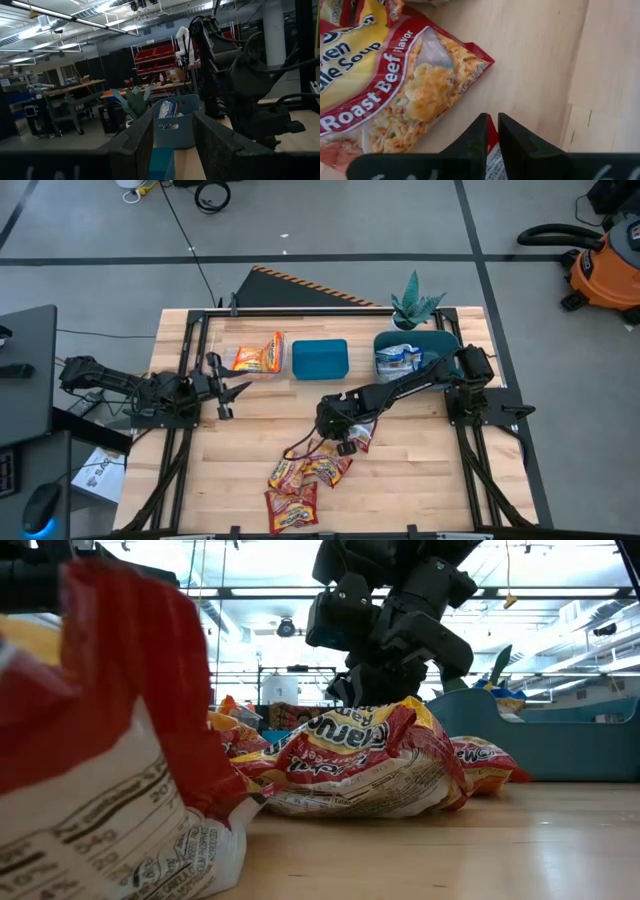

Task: Sort Maruchan noodles
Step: Put the red noodle pack into the blue bin

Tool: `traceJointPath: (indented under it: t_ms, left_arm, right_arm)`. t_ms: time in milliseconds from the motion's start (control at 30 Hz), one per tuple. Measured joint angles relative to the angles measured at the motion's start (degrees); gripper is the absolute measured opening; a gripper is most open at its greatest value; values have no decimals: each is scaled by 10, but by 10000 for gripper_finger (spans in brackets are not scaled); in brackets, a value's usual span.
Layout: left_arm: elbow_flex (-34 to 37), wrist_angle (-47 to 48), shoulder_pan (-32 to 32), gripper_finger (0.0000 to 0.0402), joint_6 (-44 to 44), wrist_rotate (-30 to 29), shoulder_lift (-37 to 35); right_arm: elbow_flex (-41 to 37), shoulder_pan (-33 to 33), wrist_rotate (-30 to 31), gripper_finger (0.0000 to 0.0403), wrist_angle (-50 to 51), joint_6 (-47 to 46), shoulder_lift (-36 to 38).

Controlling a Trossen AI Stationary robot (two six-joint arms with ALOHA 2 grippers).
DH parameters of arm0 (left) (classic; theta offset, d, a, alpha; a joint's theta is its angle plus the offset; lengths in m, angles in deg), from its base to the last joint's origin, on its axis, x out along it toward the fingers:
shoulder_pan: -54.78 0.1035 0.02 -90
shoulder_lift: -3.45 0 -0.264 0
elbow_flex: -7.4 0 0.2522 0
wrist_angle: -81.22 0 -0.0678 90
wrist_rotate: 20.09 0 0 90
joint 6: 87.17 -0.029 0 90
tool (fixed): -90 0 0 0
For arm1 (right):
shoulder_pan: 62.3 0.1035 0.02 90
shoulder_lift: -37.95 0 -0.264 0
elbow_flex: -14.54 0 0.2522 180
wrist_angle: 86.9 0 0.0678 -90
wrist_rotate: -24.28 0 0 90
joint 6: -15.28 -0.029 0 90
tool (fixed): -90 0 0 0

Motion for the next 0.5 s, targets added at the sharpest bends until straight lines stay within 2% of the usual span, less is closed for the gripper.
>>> traceJointPath:
  t_ms: [167, 333, 500]
  left_arm:
    - [0, 13, 0, 142, 24, 0, 0]
    - [0, 24, 0, 142, 41, 0, 0]
    - [0, 25, 0, 142, 45, 0, 0]
  right_arm:
    - [0, -1, -1, 60, -10, -19, 0]
    - [0, -9, -46, 103, -20, -43, 0]
    - [-14, -10, -22, 132, -17, -17, 0]
